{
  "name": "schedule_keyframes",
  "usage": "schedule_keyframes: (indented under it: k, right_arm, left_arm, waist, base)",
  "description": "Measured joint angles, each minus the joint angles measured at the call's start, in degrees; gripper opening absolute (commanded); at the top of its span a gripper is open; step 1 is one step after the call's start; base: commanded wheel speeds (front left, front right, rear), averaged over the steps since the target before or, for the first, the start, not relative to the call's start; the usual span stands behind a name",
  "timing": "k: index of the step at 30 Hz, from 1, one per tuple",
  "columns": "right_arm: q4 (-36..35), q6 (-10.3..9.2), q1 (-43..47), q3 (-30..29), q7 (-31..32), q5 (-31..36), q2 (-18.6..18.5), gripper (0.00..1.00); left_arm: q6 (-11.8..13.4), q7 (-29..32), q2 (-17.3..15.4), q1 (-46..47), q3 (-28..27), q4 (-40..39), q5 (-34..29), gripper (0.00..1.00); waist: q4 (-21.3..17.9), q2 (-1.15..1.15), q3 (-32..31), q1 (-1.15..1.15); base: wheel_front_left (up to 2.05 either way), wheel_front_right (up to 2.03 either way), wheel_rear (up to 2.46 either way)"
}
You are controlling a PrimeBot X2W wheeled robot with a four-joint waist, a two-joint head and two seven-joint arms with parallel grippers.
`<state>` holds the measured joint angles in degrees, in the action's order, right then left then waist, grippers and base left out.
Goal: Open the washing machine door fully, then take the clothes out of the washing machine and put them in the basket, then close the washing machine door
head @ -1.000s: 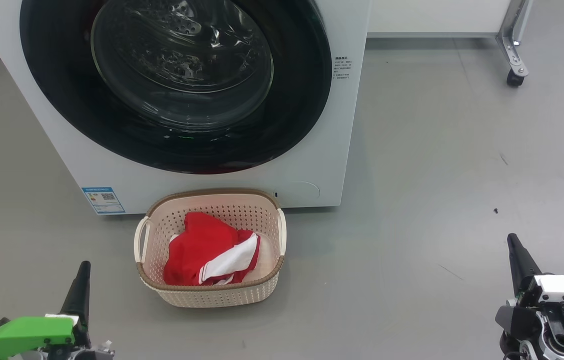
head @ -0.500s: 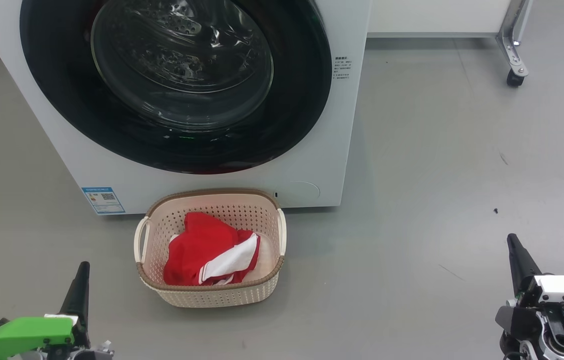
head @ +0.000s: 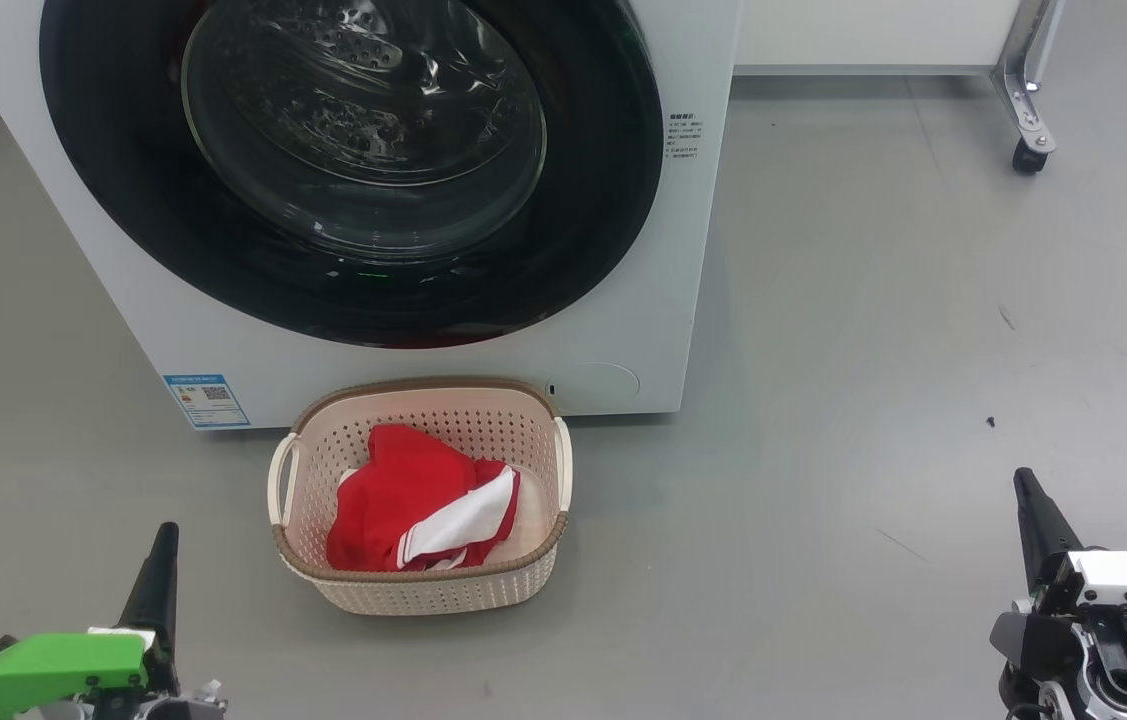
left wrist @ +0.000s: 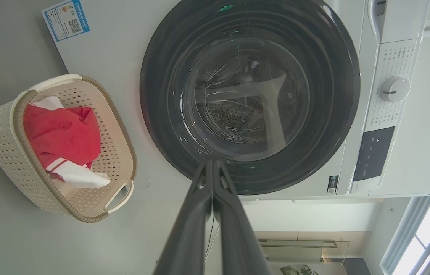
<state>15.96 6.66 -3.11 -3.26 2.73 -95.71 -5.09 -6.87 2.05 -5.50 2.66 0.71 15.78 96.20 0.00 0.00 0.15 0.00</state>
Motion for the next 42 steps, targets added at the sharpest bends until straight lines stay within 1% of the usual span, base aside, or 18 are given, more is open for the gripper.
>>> schedule_keyframes:
  k: [42]
  right_arm:
    - [0.1, 0.01, -0.02, -0.23, 0.08, 0.01, 0.07, 0.0]
  left_arm:
    - [0.0, 0.25, 0.08, 0.36, -0.3, 0.12, 0.0, 0.0]
  waist:
    - [0.0, 0.0, 0.0, 0.0]
  base:
    - [0.0, 0.0, 0.0]
